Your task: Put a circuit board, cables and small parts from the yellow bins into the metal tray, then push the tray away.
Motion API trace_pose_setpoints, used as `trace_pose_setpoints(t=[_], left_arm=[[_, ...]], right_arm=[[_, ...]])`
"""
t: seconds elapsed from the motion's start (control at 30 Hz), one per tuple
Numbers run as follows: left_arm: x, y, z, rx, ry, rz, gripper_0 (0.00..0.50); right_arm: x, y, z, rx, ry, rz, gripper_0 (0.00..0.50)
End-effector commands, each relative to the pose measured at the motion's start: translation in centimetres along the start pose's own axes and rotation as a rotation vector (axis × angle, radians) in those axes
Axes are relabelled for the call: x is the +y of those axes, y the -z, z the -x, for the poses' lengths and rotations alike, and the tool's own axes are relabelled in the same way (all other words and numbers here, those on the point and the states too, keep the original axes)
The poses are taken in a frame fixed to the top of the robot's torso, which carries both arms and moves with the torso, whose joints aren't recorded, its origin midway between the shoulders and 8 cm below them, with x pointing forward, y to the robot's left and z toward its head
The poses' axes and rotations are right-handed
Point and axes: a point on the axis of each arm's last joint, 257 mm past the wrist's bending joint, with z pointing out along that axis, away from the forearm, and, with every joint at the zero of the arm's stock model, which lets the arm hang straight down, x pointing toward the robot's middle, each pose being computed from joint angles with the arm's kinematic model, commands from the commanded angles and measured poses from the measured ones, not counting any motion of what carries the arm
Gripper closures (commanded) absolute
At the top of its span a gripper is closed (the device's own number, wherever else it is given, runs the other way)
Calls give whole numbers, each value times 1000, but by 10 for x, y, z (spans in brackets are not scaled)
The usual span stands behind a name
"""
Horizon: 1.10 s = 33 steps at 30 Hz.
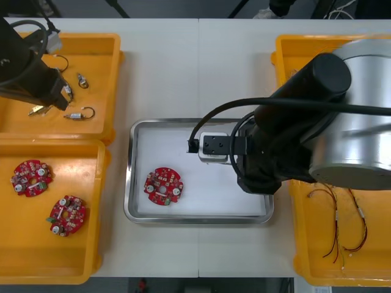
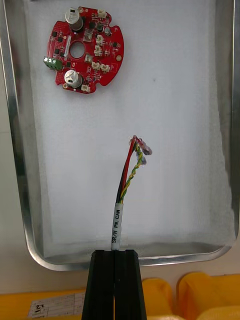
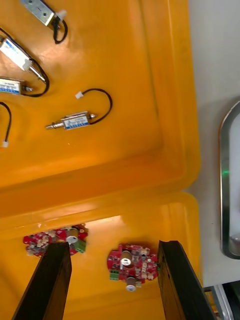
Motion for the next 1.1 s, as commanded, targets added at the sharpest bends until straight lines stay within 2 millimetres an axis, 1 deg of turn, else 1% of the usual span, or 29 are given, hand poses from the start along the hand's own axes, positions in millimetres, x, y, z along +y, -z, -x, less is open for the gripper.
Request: trace_pose_setpoints(t=[0.03, 0.07, 0.17, 0.27, 0.3, 0.47, 0.57, 0.8, 0.83, 0.87, 0.9, 0.93, 0.97, 1.0, 1.03, 1.1], left_arm=[[40, 38, 29, -72, 56, 61, 0], [43, 38, 29, -73, 55, 63, 0], [59, 35, 32, -77, 61, 40, 0], [71, 35, 35, -90, 67, 19, 0], [74, 34, 36, -93, 68, 16, 0], [92, 24, 44, -122, 73, 3, 0], [99, 17, 49, -144, 75, -8, 0], [120, 1, 58, -184, 84, -17, 0], [124, -3, 58, -187, 86, -16, 0], [128, -5, 60, -195, 88, -16, 0], [129, -7, 60, -196, 88, -17, 0], [132, -10, 60, -200, 88, -18, 0], [135, -12, 59, -201, 96, -19, 0], [137, -14, 58, -198, 101, -18, 0], [139, -17, 58, -197, 104, -18, 0], [140, -24, 59, -198, 97, -7, 0]], right_arm=[[10, -22, 16, 0, 91, -24, 500], [13, -26, 16, 4, 93, -21, 500], [26, -50, 16, 6, 98, 11, 500], [33, -69, 15, -2, 88, 38, 500], [33, -72, 14, -3, 86, 40, 500], [45, -103, 1, 15, 65, 77, 500], [49, -114, -3, 20, 56, 89, 500], [46, -127, -8, 31, 16, 100, 499], [46, -130, -9, 35, 10, 102, 456], [46, -131, -9, 38, 4, 107, 384], [47, -132, -9, 38, 0, 109, 323], [47, -132, -9, 39, -3, 112, 206], [47, -131, -7, 34, -2, 111, 108], [47, -130, -7, 32, -5, 113, 65], [48, -129, -4, 25, -8, 117, 9], [47, -124, -1, 10, -18, 119, 0]])
